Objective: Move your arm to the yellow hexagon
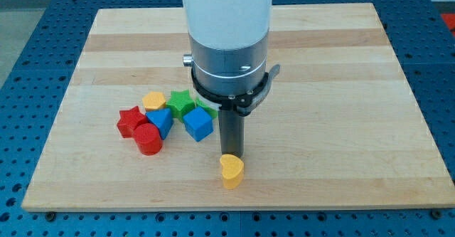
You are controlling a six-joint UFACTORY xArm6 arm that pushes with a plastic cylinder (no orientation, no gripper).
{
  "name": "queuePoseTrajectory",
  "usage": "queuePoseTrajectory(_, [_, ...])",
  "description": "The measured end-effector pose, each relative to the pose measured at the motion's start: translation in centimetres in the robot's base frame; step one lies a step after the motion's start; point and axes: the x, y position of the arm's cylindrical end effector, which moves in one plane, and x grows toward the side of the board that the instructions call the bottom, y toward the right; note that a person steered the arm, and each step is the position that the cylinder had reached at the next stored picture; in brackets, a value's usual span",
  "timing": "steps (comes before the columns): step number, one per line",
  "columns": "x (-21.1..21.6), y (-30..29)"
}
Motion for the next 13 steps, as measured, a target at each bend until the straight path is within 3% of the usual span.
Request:
queuePoseTrajectory(3, [1.0, 0.0])
queuePoseTrajectory(5, [-11.9, 1.3])
queuePoseTrajectory(6, [-12.4, 1.3])
queuePoseTrajectory(7, [-16.5, -2.3])
queuePoseTrajectory(10, [-13.3, -11.9])
queuePoseTrajectory(13, [-14.3, -17.0])
